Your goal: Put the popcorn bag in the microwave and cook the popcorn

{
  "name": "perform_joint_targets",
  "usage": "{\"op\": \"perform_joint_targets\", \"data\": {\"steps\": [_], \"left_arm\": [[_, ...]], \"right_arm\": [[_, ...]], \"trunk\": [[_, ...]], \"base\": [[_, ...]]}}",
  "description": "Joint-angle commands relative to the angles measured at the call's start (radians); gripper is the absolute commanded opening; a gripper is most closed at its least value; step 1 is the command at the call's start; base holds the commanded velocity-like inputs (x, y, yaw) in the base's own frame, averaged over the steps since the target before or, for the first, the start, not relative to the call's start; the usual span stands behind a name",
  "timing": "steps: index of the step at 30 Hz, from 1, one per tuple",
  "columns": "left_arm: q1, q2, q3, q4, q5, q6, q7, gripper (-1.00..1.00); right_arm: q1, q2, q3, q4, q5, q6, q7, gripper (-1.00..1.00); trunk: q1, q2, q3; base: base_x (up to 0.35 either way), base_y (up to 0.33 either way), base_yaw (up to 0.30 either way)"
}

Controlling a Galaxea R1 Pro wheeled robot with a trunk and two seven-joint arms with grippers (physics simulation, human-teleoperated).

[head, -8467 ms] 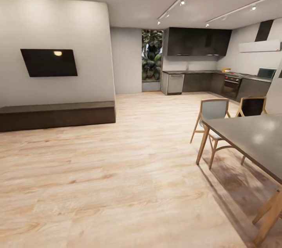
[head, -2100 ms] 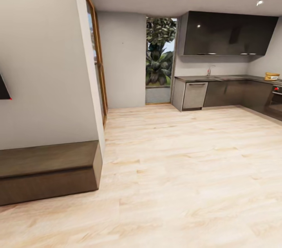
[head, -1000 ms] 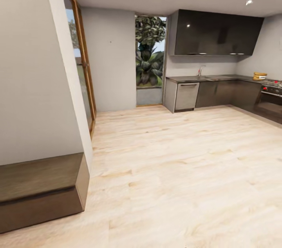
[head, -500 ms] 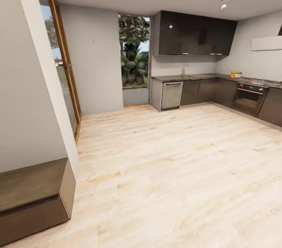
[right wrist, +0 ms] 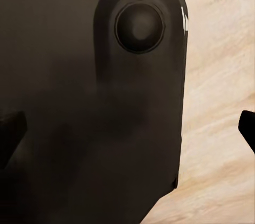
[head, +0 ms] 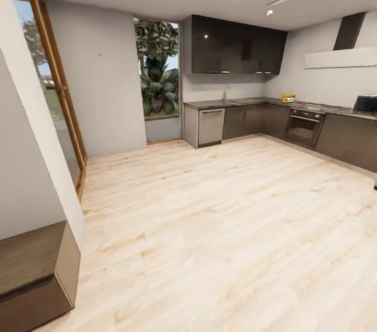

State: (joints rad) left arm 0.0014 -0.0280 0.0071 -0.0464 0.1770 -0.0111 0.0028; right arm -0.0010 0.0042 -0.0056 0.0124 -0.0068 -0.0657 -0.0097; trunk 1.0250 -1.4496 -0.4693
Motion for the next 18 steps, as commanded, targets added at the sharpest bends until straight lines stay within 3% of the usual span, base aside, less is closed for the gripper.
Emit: {"op": "perform_joint_targets", "data": {"steps": [1,18], "left_arm": [[0.000,0.000,0.000,-0.001,0.007,-0.001,0.000,1.00],[0.000,0.000,-0.003,-0.001,0.007,-0.001,-0.006,1.00]], "right_arm": [[-0.001,0.000,-0.001,0.001,-0.001,-0.005,-0.001,1.00],[-0.001,-0.001,-0.001,0.001,-0.001,-0.005,-0.001,1.00]], "trunk": [[0.000,0.000,-0.001],[0.000,0.000,-0.001]], "base": [[0.000,0.000,-0.245],[0.000,0.000,-0.245]]}}
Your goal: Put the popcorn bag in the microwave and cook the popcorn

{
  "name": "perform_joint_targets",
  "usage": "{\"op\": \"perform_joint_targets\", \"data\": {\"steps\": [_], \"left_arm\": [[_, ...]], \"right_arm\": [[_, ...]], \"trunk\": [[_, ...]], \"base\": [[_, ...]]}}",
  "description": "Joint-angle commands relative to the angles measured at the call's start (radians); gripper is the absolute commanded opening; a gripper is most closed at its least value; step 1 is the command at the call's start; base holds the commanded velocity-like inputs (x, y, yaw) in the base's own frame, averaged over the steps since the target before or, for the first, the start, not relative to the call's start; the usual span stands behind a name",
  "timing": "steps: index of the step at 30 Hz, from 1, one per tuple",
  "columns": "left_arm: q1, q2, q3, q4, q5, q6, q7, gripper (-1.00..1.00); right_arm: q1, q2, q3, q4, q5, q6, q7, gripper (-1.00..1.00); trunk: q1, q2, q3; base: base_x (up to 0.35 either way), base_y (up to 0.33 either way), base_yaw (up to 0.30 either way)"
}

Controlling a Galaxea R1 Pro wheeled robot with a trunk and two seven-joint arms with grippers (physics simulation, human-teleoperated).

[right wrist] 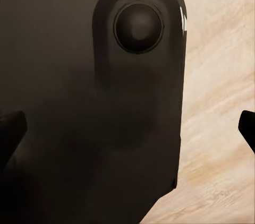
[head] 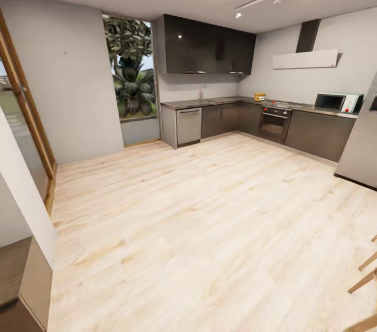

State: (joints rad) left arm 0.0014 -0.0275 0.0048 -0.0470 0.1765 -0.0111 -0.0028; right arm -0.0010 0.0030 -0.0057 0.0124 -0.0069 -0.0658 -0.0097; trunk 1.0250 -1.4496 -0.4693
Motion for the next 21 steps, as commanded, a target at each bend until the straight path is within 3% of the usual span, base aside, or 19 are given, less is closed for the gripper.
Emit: {"op": "perform_joint_targets", "data": {"steps": [1,21], "left_arm": [[0.000,0.000,0.000,-0.001,0.008,-0.001,0.000,1.00],[0.000,0.006,0.001,-0.001,0.011,-0.001,-0.002,1.00]], "right_arm": [[-0.001,0.000,-0.001,0.001,-0.001,-0.005,-0.001,1.00],[-0.001,0.000,-0.002,0.001,-0.001,-0.005,-0.001,1.00]], "trunk": [[0.000,0.000,-0.001],[0.000,0.000,-0.001]], "base": [[0.000,0.000,-0.245],[0.000,0.000,-0.245]]}}
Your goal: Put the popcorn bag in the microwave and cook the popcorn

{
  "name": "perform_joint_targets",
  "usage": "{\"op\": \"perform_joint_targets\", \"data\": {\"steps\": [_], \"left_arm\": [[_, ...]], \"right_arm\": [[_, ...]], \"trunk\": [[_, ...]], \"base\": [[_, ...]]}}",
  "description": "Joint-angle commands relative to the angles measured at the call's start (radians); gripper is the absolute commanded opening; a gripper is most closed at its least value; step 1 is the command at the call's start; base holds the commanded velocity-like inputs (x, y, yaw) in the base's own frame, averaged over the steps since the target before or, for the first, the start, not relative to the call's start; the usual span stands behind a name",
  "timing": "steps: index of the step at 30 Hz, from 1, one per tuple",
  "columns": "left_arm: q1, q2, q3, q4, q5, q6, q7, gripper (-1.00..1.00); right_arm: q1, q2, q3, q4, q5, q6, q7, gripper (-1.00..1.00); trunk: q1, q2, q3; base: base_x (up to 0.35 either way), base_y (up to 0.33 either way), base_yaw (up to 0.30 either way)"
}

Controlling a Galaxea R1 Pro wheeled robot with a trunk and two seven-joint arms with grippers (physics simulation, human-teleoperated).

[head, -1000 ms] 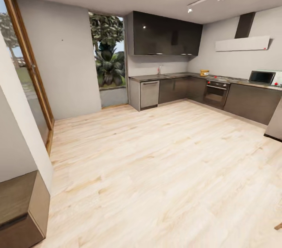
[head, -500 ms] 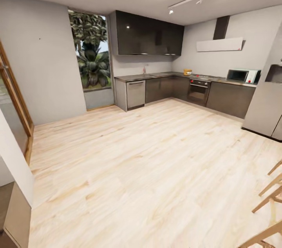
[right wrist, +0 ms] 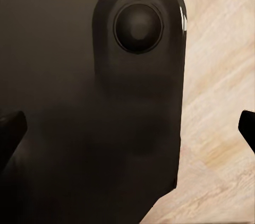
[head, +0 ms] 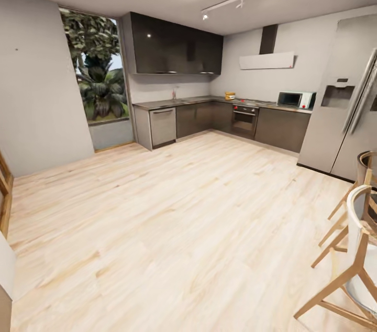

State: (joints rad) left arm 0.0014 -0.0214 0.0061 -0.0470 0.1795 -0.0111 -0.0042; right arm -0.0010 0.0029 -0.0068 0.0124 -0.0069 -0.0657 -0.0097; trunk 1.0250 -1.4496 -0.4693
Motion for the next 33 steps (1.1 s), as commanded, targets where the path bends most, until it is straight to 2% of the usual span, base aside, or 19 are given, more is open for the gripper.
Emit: {"op": "perform_joint_targets", "data": {"steps": [1,4,5,8,10,11,14,25,29,33], "left_arm": [[0.000,0.000,0.000,-0.001,0.008,-0.001,0.000,1.00],[0.000,0.002,0.000,-0.001,0.025,-0.001,0.001,1.00],[0.000,0.003,-0.001,-0.001,0.047,-0.001,0.000,1.00],[0.000,0.013,-0.002,-0.002,0.151,-0.001,0.000,1.00],[0.000,0.016,-0.003,-0.003,0.202,-0.001,0.000,1.00],[0.000,0.016,-0.004,-0.003,0.210,-0.001,0.000,1.00],[0.000,0.015,-0.009,-0.002,0.222,-0.001,0.000,1.00],[0.000,0.014,-0.017,-0.002,0.222,-0.001,0.000,1.00],[0.000,0.014,-0.017,-0.002,0.222,0.000,0.000,1.00],[0.000,0.014,-0.017,-0.001,0.221,0.000,0.000,1.00]], "right_arm": [[-0.001,0.000,-0.001,0.001,-0.001,-0.005,-0.001,1.00],[-0.001,0.000,0.000,0.001,-0.001,-0.005,-0.001,1.00],[-0.001,0.000,0.000,0.001,-0.001,-0.005,-0.001,1.00],[-0.001,0.000,0.000,0.001,-0.001,-0.005,-0.001,1.00],[-0.001,0.000,0.001,0.001,-0.001,-0.005,-0.001,1.00],[-0.001,0.000,0.001,0.001,-0.001,-0.005,-0.001,1.00],[-0.001,0.000,0.001,0.001,-0.001,-0.005,-0.001,1.00],[-0.001,0.000,0.001,0.001,-0.001,-0.005,-0.001,1.00],[-0.001,0.000,0.001,0.001,0.003,-0.004,0.000,1.00],[-0.001,-0.001,0.004,0.001,0.009,0.000,0.001,1.00]], "trunk": [[0.000,0.000,-0.001],[0.000,0.000,-0.001],[0.000,0.000,-0.001],[0.000,0.000,-0.001],[0.000,0.000,-0.001],[0.000,0.000,-0.001],[0.000,0.000,-0.001],[0.000,0.000,-0.001],[0.000,0.000,-0.001],[0.000,0.000,-0.001]], "base": [[0.000,0.000,-0.245],[0.000,0.000,-0.245],[0.000,0.000,-0.245],[0.000,0.000,-0.245],[0.000,0.000,-0.245],[0.000,0.000,-0.245],[0.000,0.000,-0.245],[0.000,0.000,-0.242],[0.012,0.000,-0.070],[0.259,0.000,-0.006]]}}
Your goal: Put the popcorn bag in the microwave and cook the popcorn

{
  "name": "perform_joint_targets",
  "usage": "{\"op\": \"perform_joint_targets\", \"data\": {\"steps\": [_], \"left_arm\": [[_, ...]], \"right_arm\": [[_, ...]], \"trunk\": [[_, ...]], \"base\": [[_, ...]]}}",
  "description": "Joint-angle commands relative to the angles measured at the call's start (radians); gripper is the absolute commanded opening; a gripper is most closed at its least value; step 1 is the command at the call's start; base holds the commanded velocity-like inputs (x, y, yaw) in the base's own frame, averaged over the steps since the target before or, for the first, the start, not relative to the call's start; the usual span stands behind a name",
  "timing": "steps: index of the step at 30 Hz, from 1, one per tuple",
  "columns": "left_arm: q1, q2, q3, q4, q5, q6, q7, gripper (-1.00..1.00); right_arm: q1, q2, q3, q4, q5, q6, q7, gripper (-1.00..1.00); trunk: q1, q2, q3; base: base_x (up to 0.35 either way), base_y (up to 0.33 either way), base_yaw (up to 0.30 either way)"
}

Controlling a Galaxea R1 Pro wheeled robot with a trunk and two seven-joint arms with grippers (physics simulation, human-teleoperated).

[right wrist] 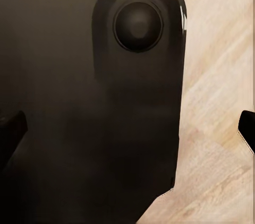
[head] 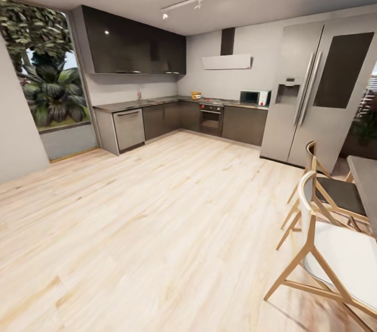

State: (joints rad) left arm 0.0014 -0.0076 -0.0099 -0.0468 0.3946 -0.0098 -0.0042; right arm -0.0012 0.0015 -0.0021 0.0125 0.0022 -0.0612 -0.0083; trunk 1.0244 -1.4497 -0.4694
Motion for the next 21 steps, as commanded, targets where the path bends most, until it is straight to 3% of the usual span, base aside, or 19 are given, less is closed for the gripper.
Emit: {"op": "perform_joint_targets", "data": {"steps": [1,21], "left_arm": [[0.000,0.000,-0.002,-0.001,0.006,-0.002,0.000,1.00],[0.000,-0.001,-0.002,-0.001,0.006,-0.001,0.000,1.00]], "right_arm": [[0.000,0.000,0.000,0.001,0.001,-0.005,-0.001,1.00],[0.000,-0.001,0.004,0.001,0.002,-0.002,-0.001,1.00]], "trunk": [[0.001,0.000,-0.001],[0.001,0.000,-0.001]], "base": [[0.313,0.000,-0.001],[0.321,0.000,0.000]]}}
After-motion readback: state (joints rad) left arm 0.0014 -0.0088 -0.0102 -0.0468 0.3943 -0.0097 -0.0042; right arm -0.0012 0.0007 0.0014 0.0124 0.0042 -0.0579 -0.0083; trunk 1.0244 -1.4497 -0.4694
